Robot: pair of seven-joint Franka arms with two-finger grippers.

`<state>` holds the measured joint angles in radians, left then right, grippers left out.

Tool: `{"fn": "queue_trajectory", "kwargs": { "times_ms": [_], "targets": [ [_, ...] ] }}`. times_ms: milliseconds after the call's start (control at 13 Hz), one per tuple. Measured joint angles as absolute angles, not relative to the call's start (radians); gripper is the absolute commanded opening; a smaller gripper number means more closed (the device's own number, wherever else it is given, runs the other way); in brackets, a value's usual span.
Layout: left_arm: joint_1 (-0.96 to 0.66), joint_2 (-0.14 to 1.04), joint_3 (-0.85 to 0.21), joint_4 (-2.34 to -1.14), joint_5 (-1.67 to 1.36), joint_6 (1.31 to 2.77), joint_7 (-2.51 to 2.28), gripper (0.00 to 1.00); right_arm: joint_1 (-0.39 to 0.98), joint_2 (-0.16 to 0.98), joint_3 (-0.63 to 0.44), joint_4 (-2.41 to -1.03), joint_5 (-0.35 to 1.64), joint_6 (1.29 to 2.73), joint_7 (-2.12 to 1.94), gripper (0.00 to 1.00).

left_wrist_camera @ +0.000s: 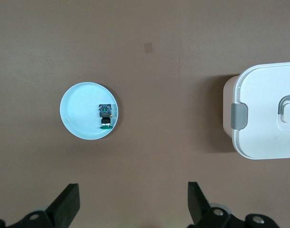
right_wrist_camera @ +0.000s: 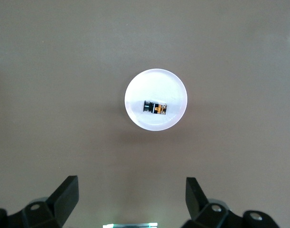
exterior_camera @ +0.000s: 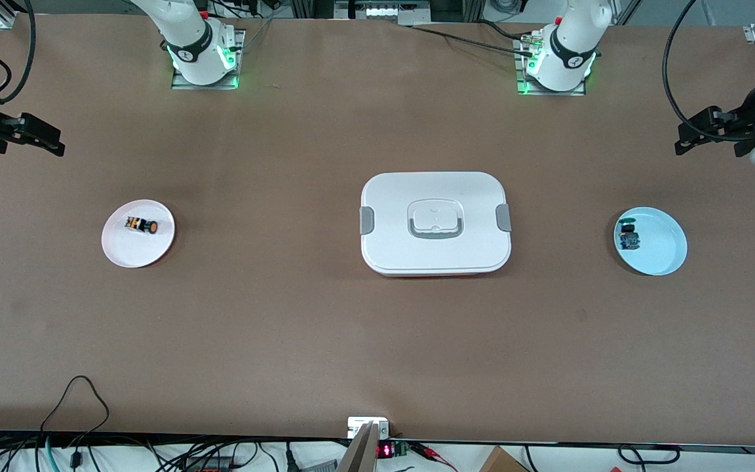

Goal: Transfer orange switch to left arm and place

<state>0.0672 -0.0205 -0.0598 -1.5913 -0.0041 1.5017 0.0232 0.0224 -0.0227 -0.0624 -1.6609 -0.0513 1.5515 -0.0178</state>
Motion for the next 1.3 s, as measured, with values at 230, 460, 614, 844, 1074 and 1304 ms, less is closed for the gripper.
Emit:
{"fn": "queue_trajectory", "kwargs": {
  "times_ms": [230, 460, 614, 844, 1074, 1304],
  "targets": [
    [0.067, -0.02, -0.06, -1.591, -0.004, 1.499, 0.023, 1.0, 0.022, -0.023, -0.062, -1.661, -0.051, 1.553, -0.018, 1.0],
    [0.067, -0.02, -0.06, -1.591, -0.004, 1.498, 0.023, 1.0, 0.023, -0.023, -0.062, -1.661, -0.05, 1.553, -0.018, 1.0],
    [0.067, -0.02, -0.06, -1.591, -0.004, 1.498, 0.023, 1.0, 0.023, -0.023, -0.062, -1.661, -0.05, 1.553, -0.018, 1.0],
    [0.067, -0.018, -0.059, -1.591, -0.004, 1.496, 0.023, 1.0, 0.022, -0.021, -0.062, -1.661, -0.043, 1.567, -0.018, 1.0],
    [0.067, -0.016, -0.058, -1.591, -0.004, 1.493, 0.023, 1.0, 0.022, -0.003, -0.062, -1.661, -0.036, 1.586, -0.018, 1.0],
    [0.067, -0.015, -0.058, -1.591, -0.004, 1.484, 0.023, 1.0, 0.021, 0.026, -0.062, -1.661, -0.035, 1.606, -0.018, 1.0]
  ]
}}
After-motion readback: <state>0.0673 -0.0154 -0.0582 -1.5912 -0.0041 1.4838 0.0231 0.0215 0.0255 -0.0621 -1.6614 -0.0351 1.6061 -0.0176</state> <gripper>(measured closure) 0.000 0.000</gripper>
